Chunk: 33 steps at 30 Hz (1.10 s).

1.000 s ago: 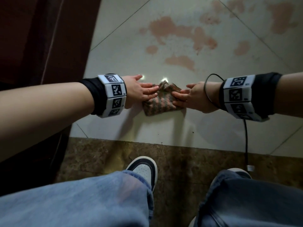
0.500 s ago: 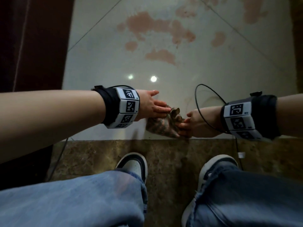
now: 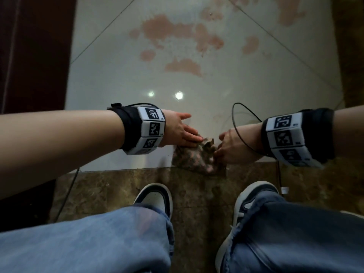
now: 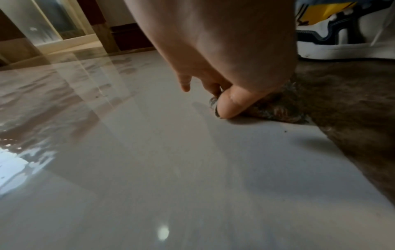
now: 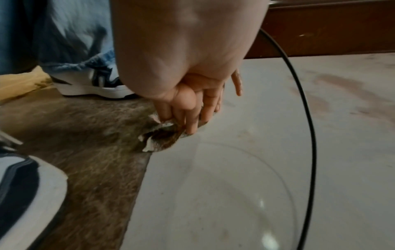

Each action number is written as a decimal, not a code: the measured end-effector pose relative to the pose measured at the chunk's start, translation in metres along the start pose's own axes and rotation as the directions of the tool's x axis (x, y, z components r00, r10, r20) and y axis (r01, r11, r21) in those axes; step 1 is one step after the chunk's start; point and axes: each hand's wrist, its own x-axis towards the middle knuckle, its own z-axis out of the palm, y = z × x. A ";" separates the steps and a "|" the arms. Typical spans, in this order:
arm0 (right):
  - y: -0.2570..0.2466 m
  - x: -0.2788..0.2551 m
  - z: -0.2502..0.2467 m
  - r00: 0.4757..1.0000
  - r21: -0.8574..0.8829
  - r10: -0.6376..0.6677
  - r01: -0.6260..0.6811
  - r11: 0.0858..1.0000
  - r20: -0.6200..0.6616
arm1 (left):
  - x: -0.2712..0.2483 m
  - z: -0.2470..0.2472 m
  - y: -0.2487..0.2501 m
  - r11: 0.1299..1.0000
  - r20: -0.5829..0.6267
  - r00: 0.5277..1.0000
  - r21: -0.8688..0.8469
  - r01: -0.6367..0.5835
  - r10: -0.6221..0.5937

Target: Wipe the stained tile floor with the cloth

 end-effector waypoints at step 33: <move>0.056 -0.045 0.029 0.858 0.354 0.499 -0.433 0.829 -0.118 | 0.026 -0.020 -0.034 0.990 -0.205 0.968 -0.046 0.137 -0.143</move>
